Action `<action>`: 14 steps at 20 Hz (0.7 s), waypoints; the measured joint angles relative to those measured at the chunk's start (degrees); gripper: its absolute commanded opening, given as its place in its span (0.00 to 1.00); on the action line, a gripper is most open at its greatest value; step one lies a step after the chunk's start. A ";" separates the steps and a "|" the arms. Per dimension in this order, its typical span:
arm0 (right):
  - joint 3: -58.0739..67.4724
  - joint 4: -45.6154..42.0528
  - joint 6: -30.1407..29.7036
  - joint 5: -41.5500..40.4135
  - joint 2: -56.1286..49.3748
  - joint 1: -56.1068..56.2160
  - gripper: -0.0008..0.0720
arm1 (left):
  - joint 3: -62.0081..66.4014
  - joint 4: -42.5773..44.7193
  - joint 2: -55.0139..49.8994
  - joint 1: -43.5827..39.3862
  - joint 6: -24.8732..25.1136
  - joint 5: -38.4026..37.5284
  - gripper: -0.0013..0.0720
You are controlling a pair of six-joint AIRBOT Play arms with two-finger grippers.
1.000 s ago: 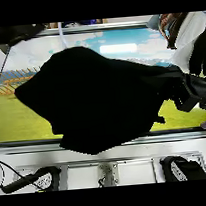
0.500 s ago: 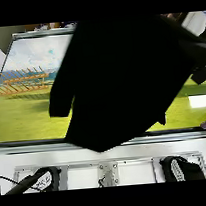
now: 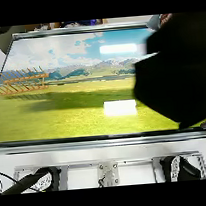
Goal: Fold the clothes and pants, and hang the long-sleeved shirts on hangers.
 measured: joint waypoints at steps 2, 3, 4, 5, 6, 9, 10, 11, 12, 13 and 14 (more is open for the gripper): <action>0.02 -0.81 0.00 -4.83 -0.42 -2.69 0.03 | -0.02 0.00 -0.98 -1.33 0.00 0.00 0.05; 0.04 -0.98 0.02 -7.52 -0.96 -3.52 0.03 | -0.02 0.00 -1.42 -1.95 0.02 0.00 0.05; 0.17 -1.05 0.02 -10.14 -1.62 -4.07 0.03 | -0.02 0.02 -1.75 -2.45 0.07 0.00 0.05; 0.46 -1.16 0.00 -13.00 -2.49 -4.50 0.03 | -0.04 0.04 -2.01 -2.93 0.11 -0.02 0.05; 0.90 -1.18 0.00 -15.43 -3.48 -4.81 0.03 | -0.04 0.04 -2.19 -3.26 0.22 -0.02 0.05; 3.50 -1.44 0.00 -20.72 -7.28 -5.29 0.03 | -0.04 0.26 -2.49 -3.78 0.22 -0.04 0.05; 4.79 -1.44 0.00 -21.75 -8.61 -5.35 0.03 | -0.04 0.26 -2.54 -3.87 0.22 -0.07 0.05; 6.40 -1.44 0.00 -22.73 -10.10 -5.40 0.03 | -0.04 0.26 -2.56 -3.93 0.20 -0.24 0.05; 8.04 -1.44 0.00 -23.43 -11.50 -5.42 0.03 | -0.04 0.24 -2.58 -4.00 0.20 -0.22 0.05; 9.90 -1.46 0.00 -23.98 -12.96 -5.46 0.03 | -0.04 0.26 -2.60 -4.02 0.20 -0.22 0.05; 11.63 -1.57 0.00 -24.24 -14.25 -5.49 0.03 | -0.04 0.24 -2.60 -4.04 0.20 -0.22 0.05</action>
